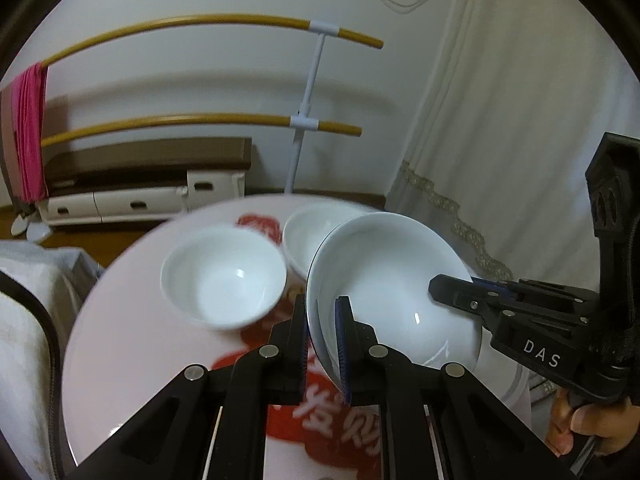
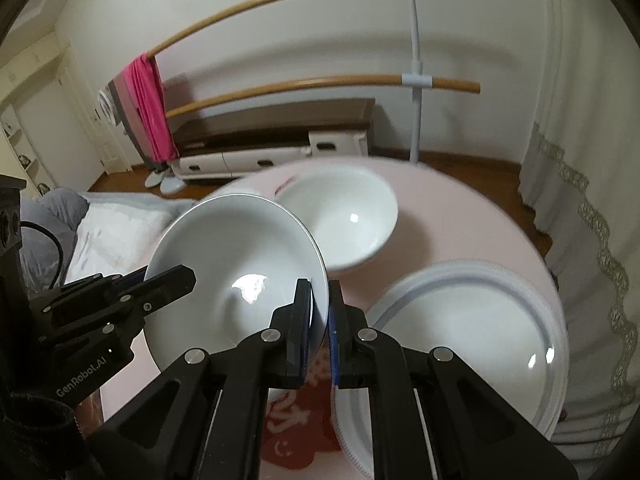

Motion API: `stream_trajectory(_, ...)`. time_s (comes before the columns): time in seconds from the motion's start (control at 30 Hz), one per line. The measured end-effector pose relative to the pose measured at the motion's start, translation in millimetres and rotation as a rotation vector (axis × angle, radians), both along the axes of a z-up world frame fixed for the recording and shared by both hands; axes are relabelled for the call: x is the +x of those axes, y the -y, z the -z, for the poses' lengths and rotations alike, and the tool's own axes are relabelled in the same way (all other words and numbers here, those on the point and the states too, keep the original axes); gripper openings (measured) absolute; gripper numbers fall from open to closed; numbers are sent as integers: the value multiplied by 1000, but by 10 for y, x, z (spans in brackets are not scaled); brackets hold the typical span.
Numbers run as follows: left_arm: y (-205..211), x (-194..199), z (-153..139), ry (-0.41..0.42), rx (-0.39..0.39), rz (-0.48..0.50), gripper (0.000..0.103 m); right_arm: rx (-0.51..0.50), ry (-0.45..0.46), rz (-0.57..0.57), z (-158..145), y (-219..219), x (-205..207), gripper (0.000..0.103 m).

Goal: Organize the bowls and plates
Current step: 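Lift the pinched bowl and carry it over another white bowl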

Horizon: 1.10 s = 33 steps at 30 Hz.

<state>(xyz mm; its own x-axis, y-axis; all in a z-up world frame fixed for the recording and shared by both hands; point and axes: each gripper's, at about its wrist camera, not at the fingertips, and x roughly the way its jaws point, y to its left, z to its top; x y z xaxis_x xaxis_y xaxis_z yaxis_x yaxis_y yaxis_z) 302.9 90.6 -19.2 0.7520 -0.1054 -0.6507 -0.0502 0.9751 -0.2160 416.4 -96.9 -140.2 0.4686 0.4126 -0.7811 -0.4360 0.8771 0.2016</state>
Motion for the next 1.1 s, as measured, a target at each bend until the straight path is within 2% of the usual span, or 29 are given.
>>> stream_trajectory(0.23,52,376,-47,8,32,-10,8,-11,34,7,-61,-28,364,8)
stream_trajectory(0.7,208,1307,283,-97,51,-20,8,-39,-40,50,390,51,915,9)
stream_trajectory(1.1,291,1732,442,-158,57,-39,9,-79,-57,78,514,-39,1139,9)
